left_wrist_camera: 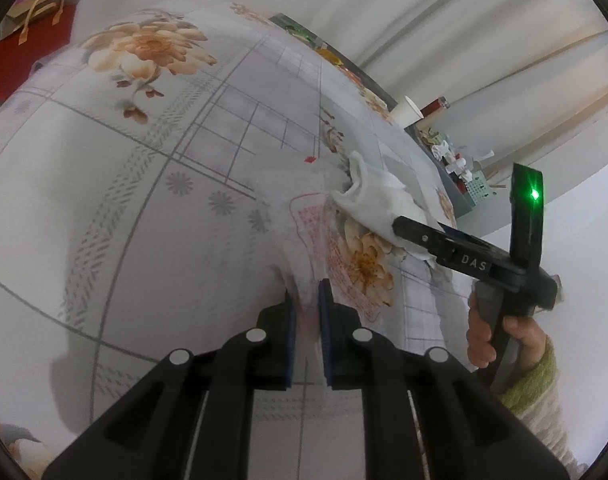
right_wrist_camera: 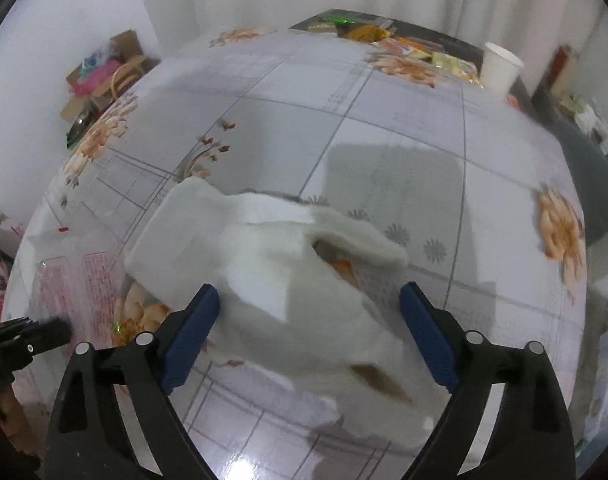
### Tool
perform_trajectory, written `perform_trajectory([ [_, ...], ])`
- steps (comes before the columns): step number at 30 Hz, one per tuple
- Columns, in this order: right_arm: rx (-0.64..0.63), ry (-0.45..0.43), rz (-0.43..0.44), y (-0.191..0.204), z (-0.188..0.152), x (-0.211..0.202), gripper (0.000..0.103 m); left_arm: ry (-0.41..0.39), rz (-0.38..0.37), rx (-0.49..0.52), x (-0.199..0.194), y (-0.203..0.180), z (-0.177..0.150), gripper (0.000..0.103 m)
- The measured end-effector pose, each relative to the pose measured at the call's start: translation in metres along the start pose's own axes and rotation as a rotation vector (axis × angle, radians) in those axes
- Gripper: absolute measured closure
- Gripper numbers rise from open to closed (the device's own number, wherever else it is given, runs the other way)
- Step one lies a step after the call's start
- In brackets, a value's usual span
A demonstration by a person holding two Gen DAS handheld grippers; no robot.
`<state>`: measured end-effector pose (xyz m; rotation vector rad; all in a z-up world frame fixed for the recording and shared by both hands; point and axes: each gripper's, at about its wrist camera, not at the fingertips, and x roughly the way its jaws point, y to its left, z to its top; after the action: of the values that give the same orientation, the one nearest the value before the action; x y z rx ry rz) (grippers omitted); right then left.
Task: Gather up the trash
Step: 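Grasp the clear plastic bag with the left gripper while the right grasps the white glove, then carry the bag and glove to the wastebasket and open both grippers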
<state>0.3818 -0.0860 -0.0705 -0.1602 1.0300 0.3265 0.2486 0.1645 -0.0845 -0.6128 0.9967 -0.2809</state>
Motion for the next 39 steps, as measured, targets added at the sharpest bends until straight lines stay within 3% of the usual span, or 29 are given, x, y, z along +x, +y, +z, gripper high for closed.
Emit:
perform_trajectory([
  [2,0.026,-0.007,-0.004,0.0,-0.007,-0.008,0.04,0.006,-0.005,0.012,0.0,-0.002,-0.002,0.093],
  [7,0.09,-0.008,-0.028,-0.003,-0.032,-0.027,0.066,0.022,-0.021,0.047,0.004,-0.014,-0.006,0.093],
  [11,0.205,-0.016,0.007,-0.014,-0.056,-0.04,0.085,0.041,-0.04,0.071,0.005,-0.022,-0.015,0.093],
  [20,0.439,-0.116,0.072,-0.025,-0.148,-0.099,0.09,0.08,-0.076,0.128,0.004,-0.04,-0.03,0.093],
  [26,0.531,-0.188,0.04,-0.017,-0.2,-0.138,0.091,0.098,-0.111,0.181,-0.002,-0.061,-0.039,0.095],
  [39,0.62,-0.332,0.055,-0.026,-0.239,-0.187,0.091,0.105,-0.165,0.279,-0.02,-0.111,-0.05,0.095],
])
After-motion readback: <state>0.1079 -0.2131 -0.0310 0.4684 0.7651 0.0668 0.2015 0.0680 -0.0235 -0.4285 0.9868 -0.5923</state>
